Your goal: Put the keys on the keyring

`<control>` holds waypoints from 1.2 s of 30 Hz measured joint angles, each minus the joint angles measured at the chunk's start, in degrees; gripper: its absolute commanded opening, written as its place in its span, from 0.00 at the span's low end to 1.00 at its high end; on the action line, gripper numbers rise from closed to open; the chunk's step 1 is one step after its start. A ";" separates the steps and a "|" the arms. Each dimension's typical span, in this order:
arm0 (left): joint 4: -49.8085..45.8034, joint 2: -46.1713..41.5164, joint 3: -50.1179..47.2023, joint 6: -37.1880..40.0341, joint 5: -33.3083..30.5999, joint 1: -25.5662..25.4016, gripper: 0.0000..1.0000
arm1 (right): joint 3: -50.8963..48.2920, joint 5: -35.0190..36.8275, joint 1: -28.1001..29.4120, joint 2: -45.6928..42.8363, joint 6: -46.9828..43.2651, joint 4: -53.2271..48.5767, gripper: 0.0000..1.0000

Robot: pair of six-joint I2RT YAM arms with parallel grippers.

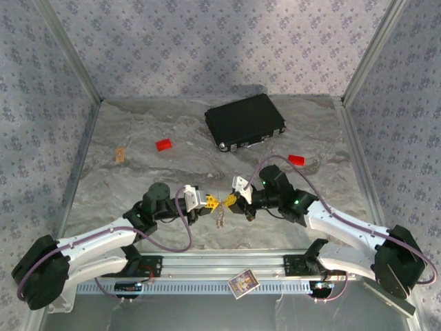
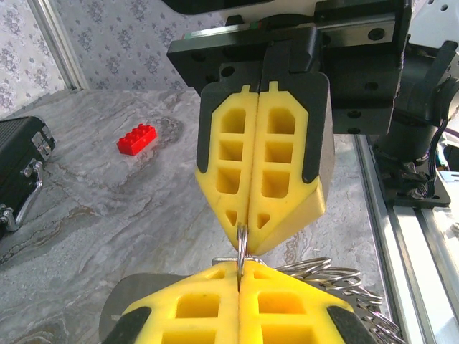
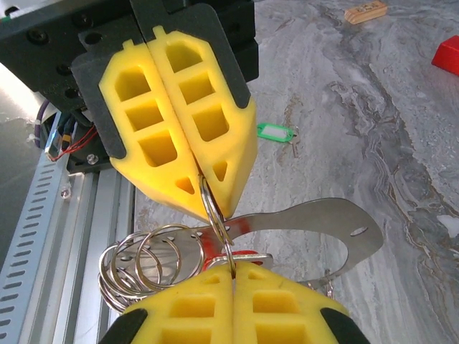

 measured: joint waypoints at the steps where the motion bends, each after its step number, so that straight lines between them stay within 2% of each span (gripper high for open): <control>1: 0.00 0.00 0.00 0.00 0.02 0.00 0.00 | 0.15 0.02 0.00 0.39 -0.07 -0.09 0.00; 6: -0.15 0.00 -0.02 0.02 0.07 0.00 0.00 | 2.95 0.04 0.00 4.35 -1.36 -2.34 0.00; 7: -0.15 0.00 -0.02 0.02 0.04 0.00 0.00 | 3.41 0.04 0.00 4.68 -1.51 -2.67 0.03; 10: -0.02 0.00 -0.02 0.04 0.07 0.00 0.00 | 3.76 0.13 0.17 4.68 -1.95 -3.06 0.19; 12: -0.02 0.00 -0.02 0.04 0.22 0.00 0.00 | 3.76 0.42 0.26 4.28 -2.51 -3.54 0.25; 27: 0.00 0.00 -0.02 0.04 0.22 0.00 0.00 | 3.74 1.29 1.22 0.61 -4.57 -5.22 0.26; 36: 0.11 -0.02 -0.02 0.02 0.22 -0.02 0.00 | -0.26 4.00 1.22 -2.03 -4.28 -4.13 0.33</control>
